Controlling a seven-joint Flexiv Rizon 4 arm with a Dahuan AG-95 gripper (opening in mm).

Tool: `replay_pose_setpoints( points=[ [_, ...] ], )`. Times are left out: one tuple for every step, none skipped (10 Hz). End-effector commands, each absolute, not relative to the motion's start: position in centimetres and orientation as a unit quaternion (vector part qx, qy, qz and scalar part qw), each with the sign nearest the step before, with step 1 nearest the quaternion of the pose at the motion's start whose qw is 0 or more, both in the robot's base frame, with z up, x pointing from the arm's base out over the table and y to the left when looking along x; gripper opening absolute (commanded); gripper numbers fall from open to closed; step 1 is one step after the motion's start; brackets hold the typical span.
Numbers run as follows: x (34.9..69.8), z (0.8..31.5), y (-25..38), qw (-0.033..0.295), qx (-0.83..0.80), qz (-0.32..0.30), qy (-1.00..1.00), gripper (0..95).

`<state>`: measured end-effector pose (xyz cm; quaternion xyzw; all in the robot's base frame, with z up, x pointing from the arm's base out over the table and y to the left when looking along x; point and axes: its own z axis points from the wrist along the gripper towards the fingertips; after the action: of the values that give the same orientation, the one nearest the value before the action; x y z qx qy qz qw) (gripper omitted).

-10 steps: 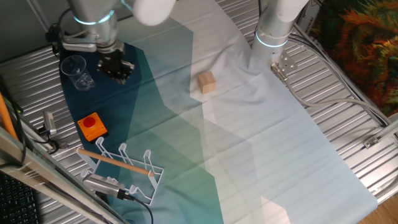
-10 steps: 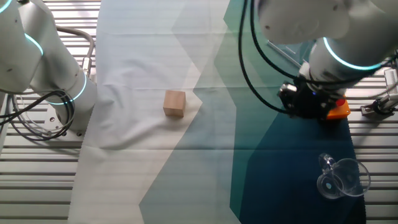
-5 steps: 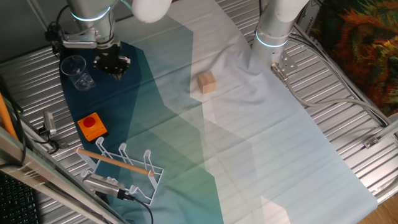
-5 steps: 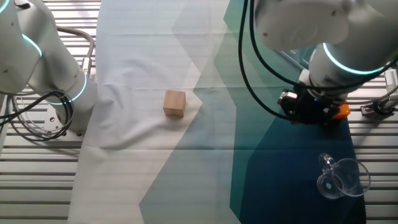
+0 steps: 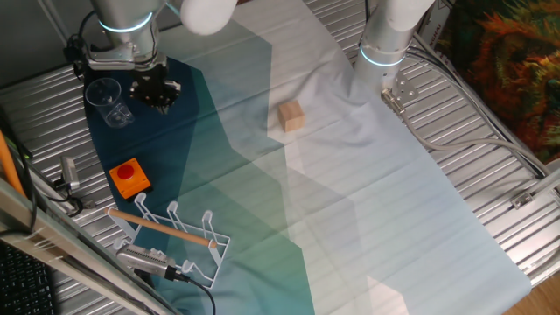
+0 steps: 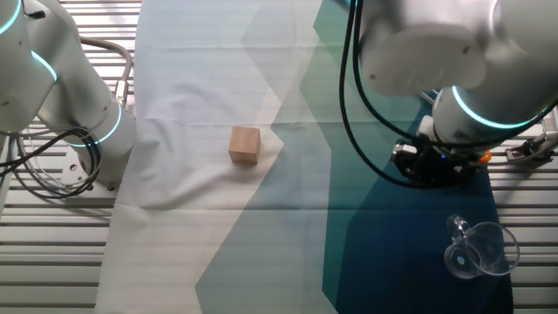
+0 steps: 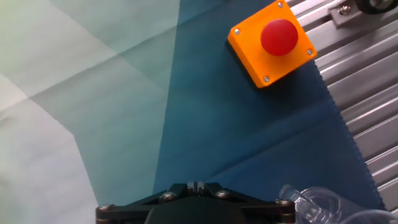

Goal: Put the cup on the cup rack

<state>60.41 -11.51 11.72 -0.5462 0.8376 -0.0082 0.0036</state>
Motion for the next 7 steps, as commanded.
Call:
replay_pose_setpoints(
  points=[
    [60.6, 11.2, -12.2, 0.007, -0.558, -0.007, 0.83, 0.0],
    [60.6, 11.2, -12.4, 0.003, -0.566, -0.012, 0.824, 0.0],
    [60.6, 11.2, -12.7, 0.002, -0.572, -0.014, 0.82, 0.0],
    [60.7, 11.1, -13.0, 0.001, -0.579, -0.016, 0.815, 0.0],
    [60.7, 11.1, -13.2, 0.001, -0.581, -0.016, 0.814, 0.0],
    [60.7, 11.2, -13.5, 0.001, -0.583, -0.015, 0.812, 0.0],
    [60.8, 11.3, -13.7, -0.003, -0.587, -0.018, 0.809, 0.0]
  ],
)
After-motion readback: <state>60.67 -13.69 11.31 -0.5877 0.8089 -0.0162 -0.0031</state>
